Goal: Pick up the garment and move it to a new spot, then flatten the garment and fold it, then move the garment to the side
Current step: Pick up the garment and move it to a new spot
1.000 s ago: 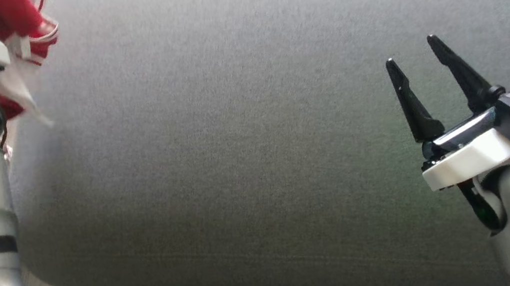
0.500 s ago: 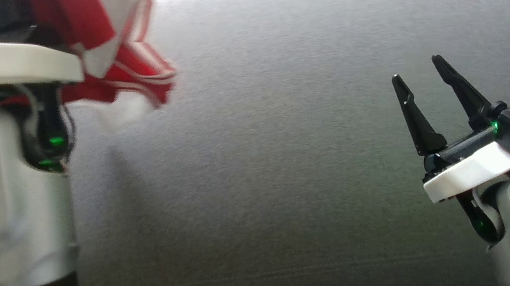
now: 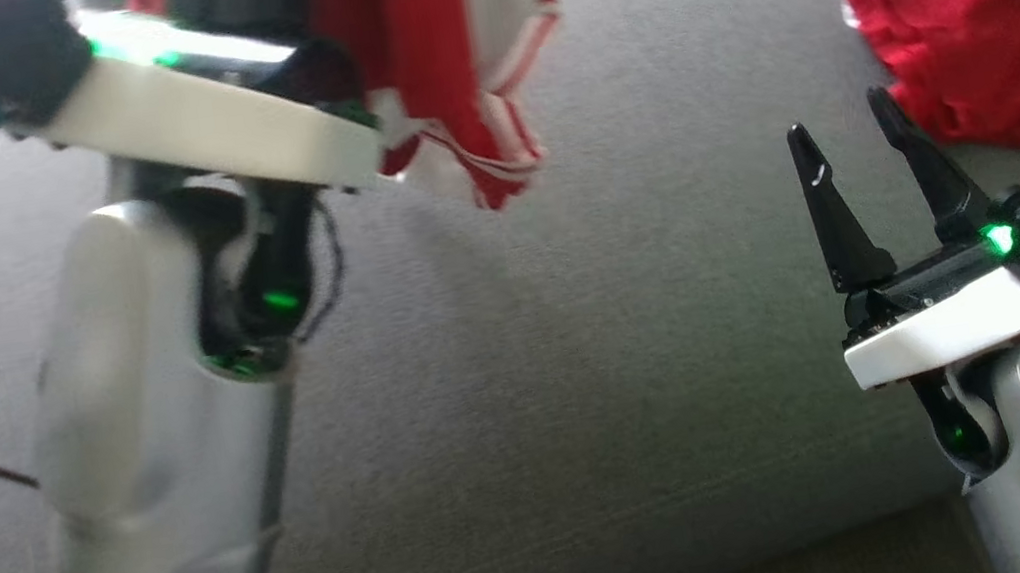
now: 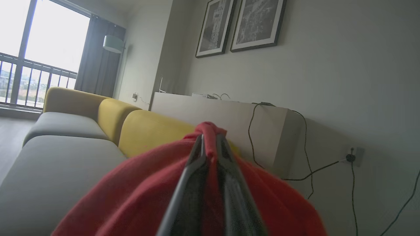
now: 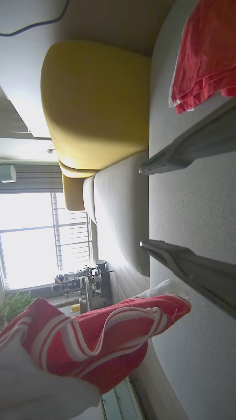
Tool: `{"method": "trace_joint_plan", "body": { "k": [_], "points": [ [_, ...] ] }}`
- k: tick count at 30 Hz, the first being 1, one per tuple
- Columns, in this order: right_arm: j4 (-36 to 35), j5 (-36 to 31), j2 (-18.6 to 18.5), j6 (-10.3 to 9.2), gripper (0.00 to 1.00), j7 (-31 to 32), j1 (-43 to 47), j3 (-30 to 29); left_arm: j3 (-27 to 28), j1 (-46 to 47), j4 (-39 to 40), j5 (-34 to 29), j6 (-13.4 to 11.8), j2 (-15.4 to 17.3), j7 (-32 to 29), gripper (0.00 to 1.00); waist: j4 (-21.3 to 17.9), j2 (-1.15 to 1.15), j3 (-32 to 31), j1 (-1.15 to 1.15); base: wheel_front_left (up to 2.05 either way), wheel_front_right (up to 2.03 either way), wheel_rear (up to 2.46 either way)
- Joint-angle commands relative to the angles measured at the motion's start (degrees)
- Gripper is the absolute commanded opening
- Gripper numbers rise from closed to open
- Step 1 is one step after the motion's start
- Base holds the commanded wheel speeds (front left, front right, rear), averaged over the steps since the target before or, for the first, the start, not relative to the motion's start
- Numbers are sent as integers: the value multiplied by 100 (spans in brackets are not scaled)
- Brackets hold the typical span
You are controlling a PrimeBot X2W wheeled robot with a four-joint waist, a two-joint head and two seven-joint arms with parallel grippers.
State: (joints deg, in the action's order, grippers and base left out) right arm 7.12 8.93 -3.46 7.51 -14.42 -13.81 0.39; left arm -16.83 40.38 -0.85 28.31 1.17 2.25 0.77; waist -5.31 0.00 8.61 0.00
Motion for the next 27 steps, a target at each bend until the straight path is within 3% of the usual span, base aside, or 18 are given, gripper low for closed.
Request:
{"method": "trace_joint_plan", "body": {
  "k": [1, 5, 8, 13, 18, 19, 20, 27],
  "points": [
    [-203, 99, 57, -2, 100, -49, -259, 146, -104, 324, 415, 236, -103, 77, -108, 0, -341, 0, 171, 0, 0, 0, 0],
    [-223, 240, 57, -2, 100, -55, -334, 122, -535, 289, 739, 1628, -651, 66, -101, 0, -585, 0, 292, 0, 0, 0, 0],
    [-273, 324, 57, -2, 100, -56, -394, 95, -618, 344, 519, 1866, -985, 65, -51, 0, -682, 0, 398, 0, 0, 0, 0],
    [-325, 385, 57, -2, 100, -57, -467, 95, -305, 67, -300, 2214, -1226, 144, -221, 0, -748, 0, 493, 0, 0, 0, 0],
    [-360, 378, 57, -2, 100, -57, -502, 16, -204, -294, -1449, 2167, -1155, 688, -379, 0, -630, 0, 582, 0, 0, 0, 0],
    [-346, 349, 57, -2, 100, -57, -505, 16, -332, -373, -1947, 1907, -1149, 919, -333, 90, -541, 0, 594, 0, 0, 0, 0],
    [-342, 336, 57, -2, 100, -57, -511, 25, -363, -392, -2163, 1816, -1156, 984, -268, 100, -499, 0, 601, 0, 0, 0, 0],
    [-346, 216, 57, -2, 100, -57, -521, 53, -313, -435, -2589, 1598, -923, 983, 669, 100, -183, 0, 535, 0, 0, 0, 0]
  ]
}}
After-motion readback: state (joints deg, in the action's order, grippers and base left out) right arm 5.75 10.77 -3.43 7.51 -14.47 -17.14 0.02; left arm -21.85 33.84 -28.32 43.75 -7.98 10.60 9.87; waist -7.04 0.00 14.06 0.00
